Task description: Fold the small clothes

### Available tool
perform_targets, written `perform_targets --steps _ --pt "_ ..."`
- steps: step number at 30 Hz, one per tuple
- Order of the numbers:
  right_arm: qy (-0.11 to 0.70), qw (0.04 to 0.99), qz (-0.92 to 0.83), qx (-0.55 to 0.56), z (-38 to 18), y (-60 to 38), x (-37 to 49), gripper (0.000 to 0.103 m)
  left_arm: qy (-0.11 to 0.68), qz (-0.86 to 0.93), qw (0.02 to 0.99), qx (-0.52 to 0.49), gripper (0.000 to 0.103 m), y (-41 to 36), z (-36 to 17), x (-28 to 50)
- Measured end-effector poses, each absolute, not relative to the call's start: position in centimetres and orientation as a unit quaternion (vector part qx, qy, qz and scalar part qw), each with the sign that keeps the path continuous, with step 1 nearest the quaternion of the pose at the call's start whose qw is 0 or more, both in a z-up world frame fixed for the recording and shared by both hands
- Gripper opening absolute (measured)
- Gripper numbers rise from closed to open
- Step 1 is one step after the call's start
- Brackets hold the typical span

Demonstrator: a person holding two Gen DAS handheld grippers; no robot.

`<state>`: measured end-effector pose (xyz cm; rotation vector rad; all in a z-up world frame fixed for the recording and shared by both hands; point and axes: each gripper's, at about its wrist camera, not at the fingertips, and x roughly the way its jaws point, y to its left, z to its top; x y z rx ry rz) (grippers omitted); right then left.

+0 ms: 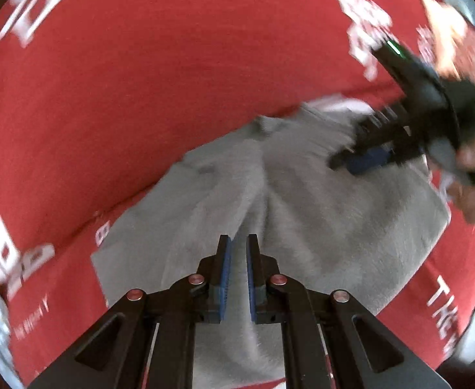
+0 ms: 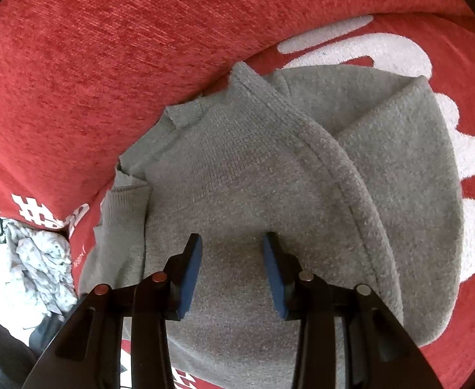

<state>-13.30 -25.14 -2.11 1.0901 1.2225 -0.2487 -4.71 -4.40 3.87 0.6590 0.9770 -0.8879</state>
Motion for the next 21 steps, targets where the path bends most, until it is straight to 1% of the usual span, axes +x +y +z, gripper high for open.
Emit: perform_targets --steps 1,3,5,8,11,13,16,21 --pt "0.544 0.676 -0.111 0.485 -2.1 -25.1 -13.3 0.041 0.469 -0.396 0.739 0.277 0.016 -3.8 4.1 -3.2" --pt "0.544 0.676 -0.110 0.485 -2.2 -25.2 -13.3 0.041 0.515 -0.379 0.733 0.233 0.088 -2.9 3.5 -0.4" --pt "0.543 0.676 -0.109 0.486 -2.2 -25.1 -13.2 0.041 0.538 -0.354 0.745 0.174 0.089 -1.7 3.4 2.6" --pt "0.542 0.676 -0.106 0.488 -2.2 -25.2 -13.4 0.041 0.583 -0.321 0.738 0.109 0.089 -0.2 2.4 6.9" --pt "0.539 0.673 -0.103 0.495 -2.3 -25.4 -13.5 0.041 0.624 -0.306 0.716 0.065 0.089 0.5 0.3 9.0" --pt "0.545 0.671 -0.104 0.491 -2.0 -25.5 -13.5 0.041 0.637 -0.294 0.709 0.067 0.089 0.6 -1.2 9.5" --pt "0.556 0.678 -0.109 0.468 -0.3 -25.0 -13.0 0.044 0.653 -0.291 0.694 0.087 0.089 1.2 -2.6 9.0" --pt "0.532 0.702 -0.026 0.472 3.4 -21.8 -9.0 0.045 0.684 -0.304 0.659 0.074 0.089 2.6 -4.3 8.0"
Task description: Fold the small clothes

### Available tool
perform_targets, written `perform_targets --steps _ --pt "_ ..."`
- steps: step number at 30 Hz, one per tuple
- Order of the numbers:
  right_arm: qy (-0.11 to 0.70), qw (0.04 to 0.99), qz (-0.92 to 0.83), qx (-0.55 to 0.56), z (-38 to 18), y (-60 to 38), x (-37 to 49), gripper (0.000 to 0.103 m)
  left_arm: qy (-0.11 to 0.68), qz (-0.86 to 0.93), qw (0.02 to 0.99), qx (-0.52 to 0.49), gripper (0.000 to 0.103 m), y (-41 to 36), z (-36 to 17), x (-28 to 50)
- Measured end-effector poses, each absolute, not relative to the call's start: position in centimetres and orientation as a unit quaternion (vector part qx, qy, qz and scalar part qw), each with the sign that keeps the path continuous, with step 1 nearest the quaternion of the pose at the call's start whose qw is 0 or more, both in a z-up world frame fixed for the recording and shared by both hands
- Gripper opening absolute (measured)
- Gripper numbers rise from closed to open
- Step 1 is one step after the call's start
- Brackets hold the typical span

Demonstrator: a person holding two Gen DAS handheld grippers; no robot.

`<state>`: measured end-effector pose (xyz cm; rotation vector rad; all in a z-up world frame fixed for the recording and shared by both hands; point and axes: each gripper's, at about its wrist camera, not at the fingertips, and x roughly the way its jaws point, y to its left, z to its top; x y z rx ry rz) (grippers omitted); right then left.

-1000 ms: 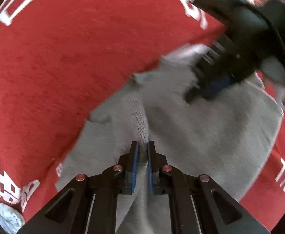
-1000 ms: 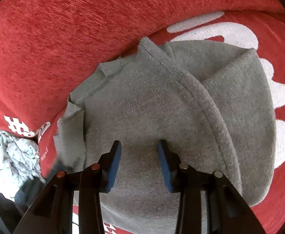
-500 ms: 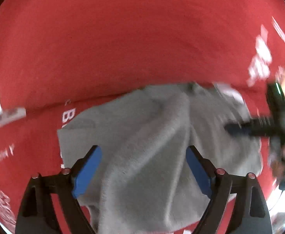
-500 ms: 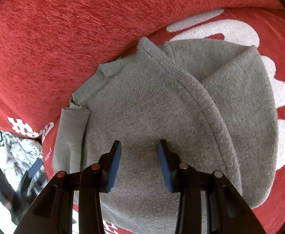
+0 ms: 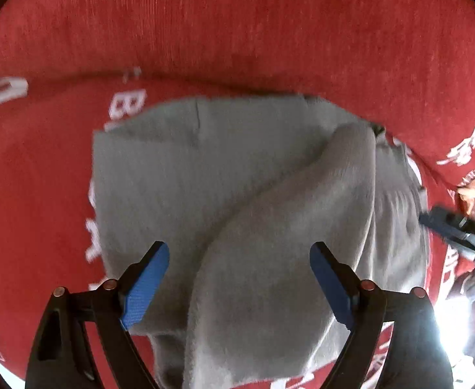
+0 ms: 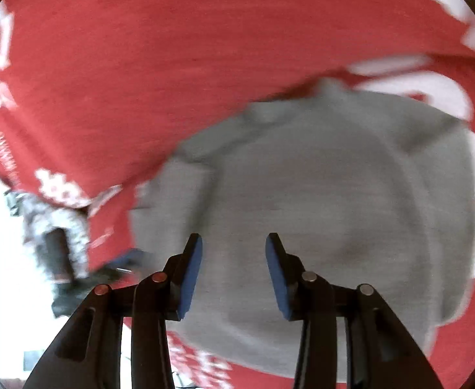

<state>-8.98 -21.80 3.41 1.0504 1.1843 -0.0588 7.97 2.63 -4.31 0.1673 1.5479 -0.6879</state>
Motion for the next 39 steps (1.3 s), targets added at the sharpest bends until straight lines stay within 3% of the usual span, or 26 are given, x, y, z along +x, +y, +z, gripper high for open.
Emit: perform_targets --steps 2,3,4,6,8,13,19,21,29,39 --pt "0.524 0.705 0.005 0.477 4.1 -20.4 -6.5 0.045 0.687 -0.307 0.655 0.066 0.085 3.1 -4.6 7.3" --pt "0.520 0.705 0.021 0.482 4.3 -19.5 -4.8 0.045 0.684 -0.308 0.658 0.064 0.069 3.4 -4.7 7.1" --pt "0.519 0.702 0.030 0.486 4.2 -18.8 -3.3 0.045 0.681 -0.309 0.661 0.063 0.062 3.6 -4.6 6.7" --pt "0.529 0.691 0.041 0.491 3.4 -17.4 -0.4 0.045 0.672 -0.310 0.669 0.064 0.033 4.0 -4.4 6.0" --pt "0.549 0.680 0.038 0.486 2.0 -16.4 1.5 0.044 0.654 -0.318 0.682 0.073 0.021 4.1 -3.7 5.3" --pt "0.619 0.648 -0.015 0.444 -0.6 -16.8 -0.1 0.044 0.558 -0.384 0.718 0.161 0.021 1.3 -0.2 1.1" --pt "0.651 0.633 -0.012 0.419 0.7 -18.4 -0.2 0.047 0.505 -0.449 0.698 0.239 0.021 -1.1 -0.3 -5.0" --pt "0.671 0.627 0.010 0.395 1.2 -17.5 1.6 0.061 0.499 -0.459 0.691 0.250 0.021 -1.4 -0.7 -6.2" --pt "0.737 0.624 0.015 0.259 1.7 -12.9 6.3 0.063 0.500 -0.461 0.684 0.264 0.021 -1.7 -1.9 -8.0" --pt "0.731 0.604 -0.055 0.313 -1.8 -11.2 7.8 0.063 0.540 -0.393 0.715 0.206 0.021 4.4 -0.4 -5.9"
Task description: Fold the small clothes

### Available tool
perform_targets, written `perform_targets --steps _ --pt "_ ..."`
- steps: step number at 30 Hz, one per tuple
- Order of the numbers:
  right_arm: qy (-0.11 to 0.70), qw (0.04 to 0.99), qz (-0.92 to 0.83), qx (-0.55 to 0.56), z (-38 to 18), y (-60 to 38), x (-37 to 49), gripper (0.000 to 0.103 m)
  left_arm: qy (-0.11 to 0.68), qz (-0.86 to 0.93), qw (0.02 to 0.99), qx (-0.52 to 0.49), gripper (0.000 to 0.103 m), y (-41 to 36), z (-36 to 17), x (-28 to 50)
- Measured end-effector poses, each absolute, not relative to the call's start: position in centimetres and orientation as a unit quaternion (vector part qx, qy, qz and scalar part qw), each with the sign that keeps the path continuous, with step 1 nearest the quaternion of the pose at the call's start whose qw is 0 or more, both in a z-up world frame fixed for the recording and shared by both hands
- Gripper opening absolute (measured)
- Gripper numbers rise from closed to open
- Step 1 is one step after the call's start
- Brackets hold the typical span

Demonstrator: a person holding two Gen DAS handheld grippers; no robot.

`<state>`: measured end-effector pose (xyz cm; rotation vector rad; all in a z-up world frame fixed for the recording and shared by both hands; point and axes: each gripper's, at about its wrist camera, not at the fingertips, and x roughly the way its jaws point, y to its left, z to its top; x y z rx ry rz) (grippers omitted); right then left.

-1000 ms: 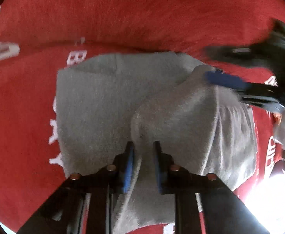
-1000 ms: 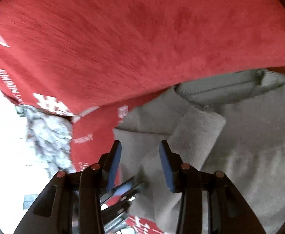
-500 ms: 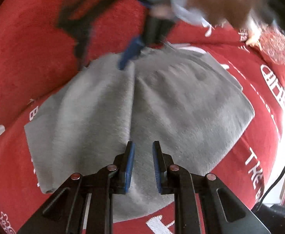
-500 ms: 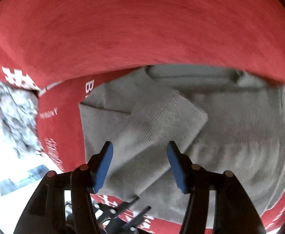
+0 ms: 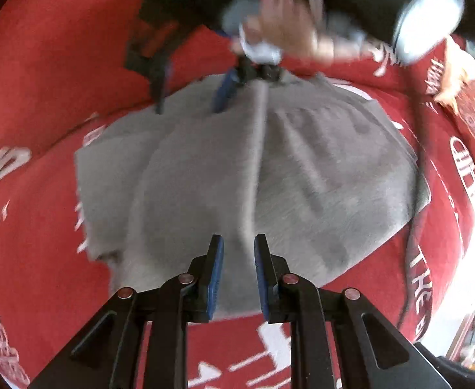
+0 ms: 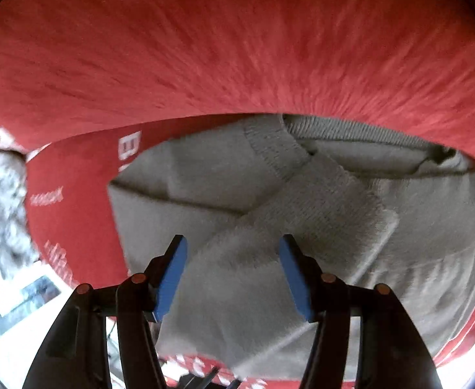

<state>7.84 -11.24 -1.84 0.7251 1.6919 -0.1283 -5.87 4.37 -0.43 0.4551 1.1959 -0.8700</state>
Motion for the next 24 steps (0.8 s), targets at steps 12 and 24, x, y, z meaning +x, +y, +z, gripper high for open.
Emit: perform_targets --steps 12,24 --pt "0.606 0.713 -0.056 0.348 1.9 -9.8 5.3 0.008 0.578 -0.279 0.754 0.135 0.021 14.4 0.7 -0.3" --pt "0.596 0.695 0.013 0.403 -0.6 -5.2 5.9 0.022 0.617 -0.224 0.751 0.075 0.021 17.5 -0.3 4.2"
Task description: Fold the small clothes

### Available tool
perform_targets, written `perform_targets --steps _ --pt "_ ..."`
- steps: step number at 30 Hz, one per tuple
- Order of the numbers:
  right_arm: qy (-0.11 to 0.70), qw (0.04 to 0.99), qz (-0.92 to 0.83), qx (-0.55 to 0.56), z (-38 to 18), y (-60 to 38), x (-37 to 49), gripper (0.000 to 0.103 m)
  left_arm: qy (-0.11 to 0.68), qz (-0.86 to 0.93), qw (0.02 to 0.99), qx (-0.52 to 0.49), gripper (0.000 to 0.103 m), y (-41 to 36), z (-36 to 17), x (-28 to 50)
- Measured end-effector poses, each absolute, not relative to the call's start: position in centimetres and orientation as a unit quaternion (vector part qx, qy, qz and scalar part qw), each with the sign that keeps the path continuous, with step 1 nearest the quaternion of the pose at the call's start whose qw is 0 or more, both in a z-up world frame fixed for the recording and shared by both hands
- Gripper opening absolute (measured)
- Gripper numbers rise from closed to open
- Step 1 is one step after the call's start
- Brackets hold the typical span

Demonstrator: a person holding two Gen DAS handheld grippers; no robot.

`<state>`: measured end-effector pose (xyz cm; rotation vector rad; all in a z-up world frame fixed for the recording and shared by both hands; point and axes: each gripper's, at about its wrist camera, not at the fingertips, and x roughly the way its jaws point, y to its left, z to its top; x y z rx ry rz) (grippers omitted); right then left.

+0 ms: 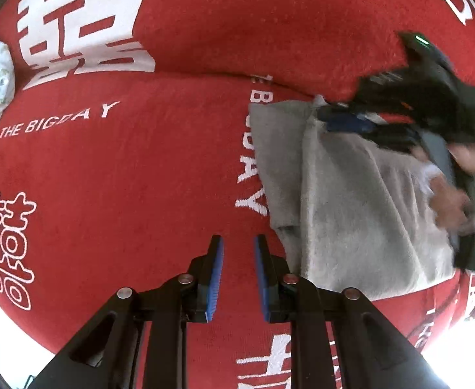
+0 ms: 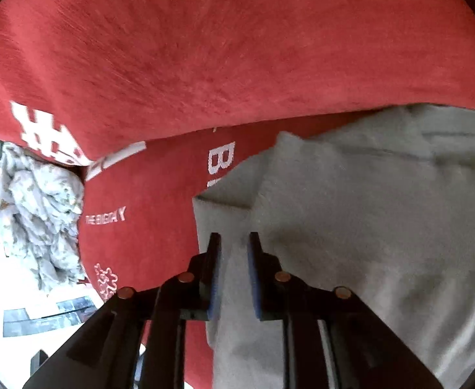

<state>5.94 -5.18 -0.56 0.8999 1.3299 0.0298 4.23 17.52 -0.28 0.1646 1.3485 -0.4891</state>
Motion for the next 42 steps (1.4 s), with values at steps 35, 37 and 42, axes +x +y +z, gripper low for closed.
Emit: perform_targets --steps 35,37,42 --pt "0.569 0.672 -0.248 0.404 0.2 -25.5 -13.2 0.018 0.665 -0.197 0.712 0.105 0.066 8.4 -4.6 9.6" --pt "0.546 0.679 -0.230 0.433 1.6 -25.2 -14.5 0.032 0.674 -0.212 0.701 0.096 0.066 9.7 -3.9 8.6" --pt "0.508 0.680 -0.164 0.502 4.0 -20.7 -18.1 0.062 0.706 -0.250 0.661 0.053 0.066 11.2 -3.4 5.8"
